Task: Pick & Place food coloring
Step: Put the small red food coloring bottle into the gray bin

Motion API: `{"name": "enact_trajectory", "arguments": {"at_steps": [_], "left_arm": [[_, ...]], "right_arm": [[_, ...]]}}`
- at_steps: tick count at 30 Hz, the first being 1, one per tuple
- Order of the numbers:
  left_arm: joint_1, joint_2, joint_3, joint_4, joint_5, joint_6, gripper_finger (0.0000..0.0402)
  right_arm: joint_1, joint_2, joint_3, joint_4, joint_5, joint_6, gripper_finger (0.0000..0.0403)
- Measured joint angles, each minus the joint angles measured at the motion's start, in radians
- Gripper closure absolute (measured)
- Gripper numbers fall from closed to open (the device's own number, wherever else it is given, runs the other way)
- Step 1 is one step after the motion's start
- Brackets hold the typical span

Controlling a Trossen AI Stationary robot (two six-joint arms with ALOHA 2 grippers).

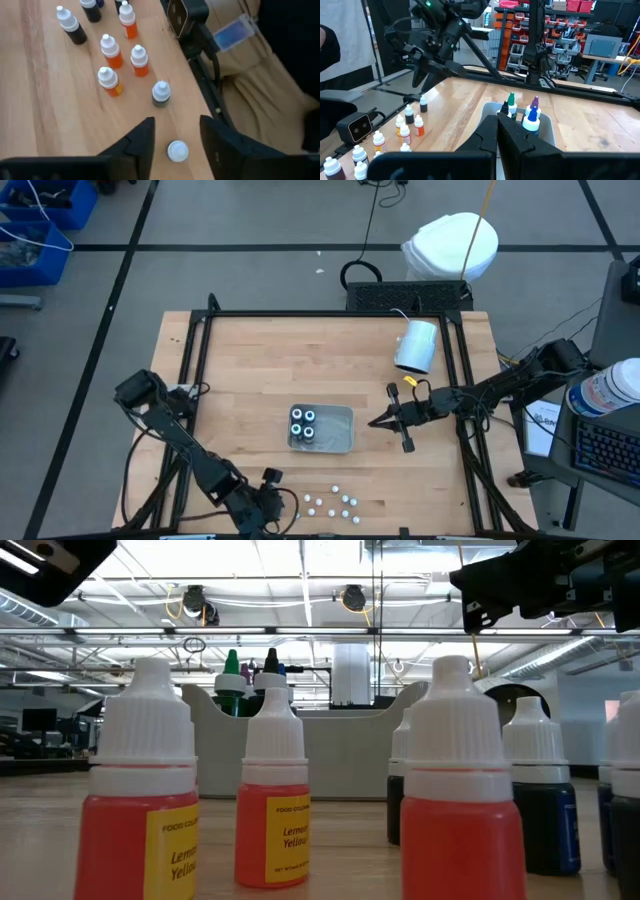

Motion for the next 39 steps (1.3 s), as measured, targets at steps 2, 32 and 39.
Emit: {"name": "enact_trajectory", "arguments": {"at_steps": [2,32,39], "left_arm": [[0.000,0.000,0.000,-0.003,0.016,-0.022,0.0215],[-0.005,0.055,-0.001,-0.025,0.040,-0.080,0.0225],[-0.004,0.055,-0.001,-0.026,0.041,-0.080,0.0224]], "right_arm": [[0.000,0.000,0.000,0.000,0.000,0.000,0.0399],[0.000,0.000,0.000,-0.001,0.000,0.001,0.0399],[0.000,0.000,0.000,-0.001,0.000,0.000,0.0399]]}}
